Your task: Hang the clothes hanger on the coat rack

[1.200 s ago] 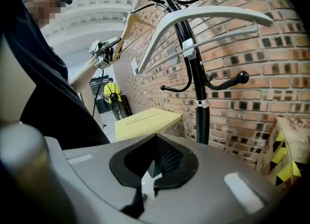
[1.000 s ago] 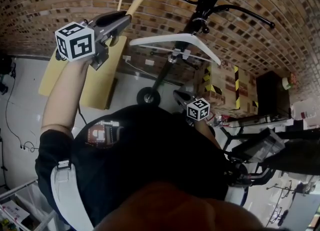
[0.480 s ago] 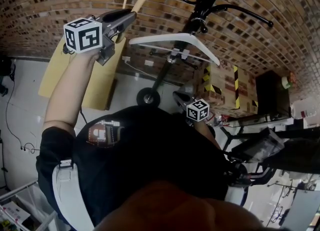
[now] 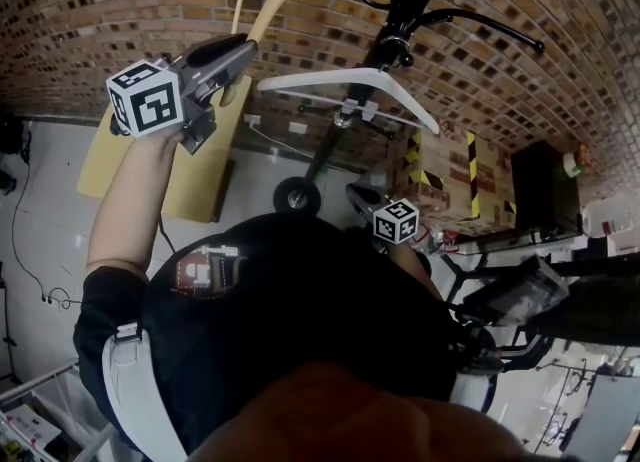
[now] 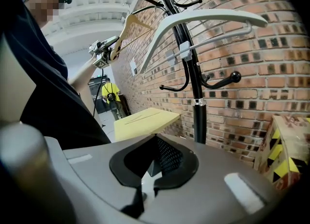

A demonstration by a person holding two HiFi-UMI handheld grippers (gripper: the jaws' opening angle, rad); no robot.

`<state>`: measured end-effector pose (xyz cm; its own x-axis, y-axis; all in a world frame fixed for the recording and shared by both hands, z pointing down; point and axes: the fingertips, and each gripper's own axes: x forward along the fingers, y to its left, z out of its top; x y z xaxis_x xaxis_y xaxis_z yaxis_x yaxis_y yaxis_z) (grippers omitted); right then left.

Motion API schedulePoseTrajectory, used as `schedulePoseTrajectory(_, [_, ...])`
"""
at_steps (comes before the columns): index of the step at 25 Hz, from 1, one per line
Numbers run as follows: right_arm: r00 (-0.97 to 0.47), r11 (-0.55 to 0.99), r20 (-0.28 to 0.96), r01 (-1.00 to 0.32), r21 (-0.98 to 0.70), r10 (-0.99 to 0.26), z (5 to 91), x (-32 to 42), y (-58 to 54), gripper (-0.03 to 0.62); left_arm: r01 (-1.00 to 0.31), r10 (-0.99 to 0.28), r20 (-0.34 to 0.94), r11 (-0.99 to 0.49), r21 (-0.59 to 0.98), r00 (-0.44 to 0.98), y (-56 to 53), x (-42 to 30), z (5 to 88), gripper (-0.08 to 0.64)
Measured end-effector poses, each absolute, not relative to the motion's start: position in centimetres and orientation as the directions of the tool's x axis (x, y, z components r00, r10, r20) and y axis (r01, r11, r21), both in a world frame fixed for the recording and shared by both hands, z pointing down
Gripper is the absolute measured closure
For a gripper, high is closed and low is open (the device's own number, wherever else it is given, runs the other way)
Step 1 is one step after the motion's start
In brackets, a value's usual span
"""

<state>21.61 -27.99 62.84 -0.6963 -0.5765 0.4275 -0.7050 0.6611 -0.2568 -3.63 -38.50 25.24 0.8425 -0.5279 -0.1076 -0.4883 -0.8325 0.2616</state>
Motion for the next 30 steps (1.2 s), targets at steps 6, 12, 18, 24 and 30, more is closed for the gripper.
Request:
schedulePoseTrajectory(6, [-0.705,0.672,0.432,-0.694,-0.258,-0.562,62.7,21.1,-28.1,0.578,-0.503,-0.553,-0.141,-0.818,0.279,0.822,-38.7,-5.3,23.7,0.482])
schedulePoseTrajectory(12, [-0.708,0.677,0.436,-0.69,-0.257,-0.556,62.7,21.1,-28.2,0.578,-0.453,-0.521,-0.18,-0.834,0.316,0.834,-40.7,-4.4,22.6,0.482])
schedulePoseTrajectory(18, [-0.704,0.669,0.436,-0.695,-0.262,-0.561,62.7,21.2,-27.9,0.578,-0.473,-0.53,-0.135,-0.825,0.307,0.837,-43.0,-3.2,22.7,0.482])
schedulePoseTrajectory(24, [-0.691,0.654,0.437,-0.71,-0.26,-0.576,62.9,21.8,-27.5,0.578,-0.458,-0.503,-0.092,-0.837,0.299,0.86,-43.3,-0.7,24.6,0.482])
schedulePoseTrajectory(30, [-0.683,0.645,0.436,-0.719,-0.261,-0.585,63.1,22.3,-27.2,0.578,-0.446,-0.486,-0.052,-0.835,0.321,0.872,-43.7,1.0,27.1,0.482])
